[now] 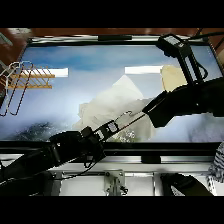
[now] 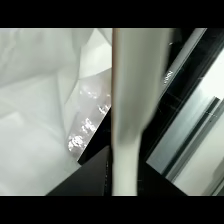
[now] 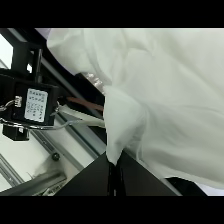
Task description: Fold the shirts.
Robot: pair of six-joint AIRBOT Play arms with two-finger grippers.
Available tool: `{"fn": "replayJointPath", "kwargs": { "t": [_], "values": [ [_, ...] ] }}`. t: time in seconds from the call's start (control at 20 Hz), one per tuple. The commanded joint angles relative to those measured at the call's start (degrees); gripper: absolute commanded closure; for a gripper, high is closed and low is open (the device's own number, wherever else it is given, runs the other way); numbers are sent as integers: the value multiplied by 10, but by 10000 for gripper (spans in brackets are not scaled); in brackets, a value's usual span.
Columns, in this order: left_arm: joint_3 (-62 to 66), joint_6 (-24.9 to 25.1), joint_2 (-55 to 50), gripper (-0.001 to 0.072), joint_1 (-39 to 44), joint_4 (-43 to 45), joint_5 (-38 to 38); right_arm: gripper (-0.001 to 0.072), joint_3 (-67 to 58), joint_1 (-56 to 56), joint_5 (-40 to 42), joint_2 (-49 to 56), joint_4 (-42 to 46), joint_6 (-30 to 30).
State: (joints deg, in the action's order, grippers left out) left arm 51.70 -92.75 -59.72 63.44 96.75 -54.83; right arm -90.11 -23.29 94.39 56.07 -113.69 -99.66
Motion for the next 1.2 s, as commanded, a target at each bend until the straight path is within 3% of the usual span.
{"fn": "replayJointPath", "kwargs": {
  "t": [0.0, 0.1, 0.25, 0.3, 0.35, 0.4, 0.65, 0.95, 1.0, 1.05, 1.15],
  "values": [
    [1, -7, -7, 669, 5, -10, 22, 659, 0, -12, 4, 7, -23, 9],
    [1, -38, -9, 669, 5, -10, 34, 659, 0, -36, 6, 13, 3, 19],
    [1, -46, -9, 669, 5, -8, 40, 658, 0, -56, -5, 17, 2, 26],
    [1, -47, -9, 669, 5, -8, 40, 559, 0, -58, -7, 17, 3, 31],
    [1, -46, -9, 669, 5, -8, 36, 254, 0, -58, -4, 17, 9, 38],
    [1, -46, -8, 669, 5, -8, 33, 168, 0, -58, 3, 16, 23, 44],
    [1, -55, -6, 668, 5, -9, 23, 168, 0, -20, -13, -26, 134, 47],
    [1, -52, -2, 668, 12, -8, -10, 169, 0, 272, 1, -8, 164, -59],
    [1, -37, 2, 668, 12, -8, -21, 169, 0, 300, 0, 0, 191, -87],
    [1, -23, 7, 668, 12, -8, -34, 169, 0, 322, 2, 9, 194, -153],
    [1, 7, 16, 668, 6, -8, -57, 169, 0, 333, 17, 26, 146, -331]
  ]
}}
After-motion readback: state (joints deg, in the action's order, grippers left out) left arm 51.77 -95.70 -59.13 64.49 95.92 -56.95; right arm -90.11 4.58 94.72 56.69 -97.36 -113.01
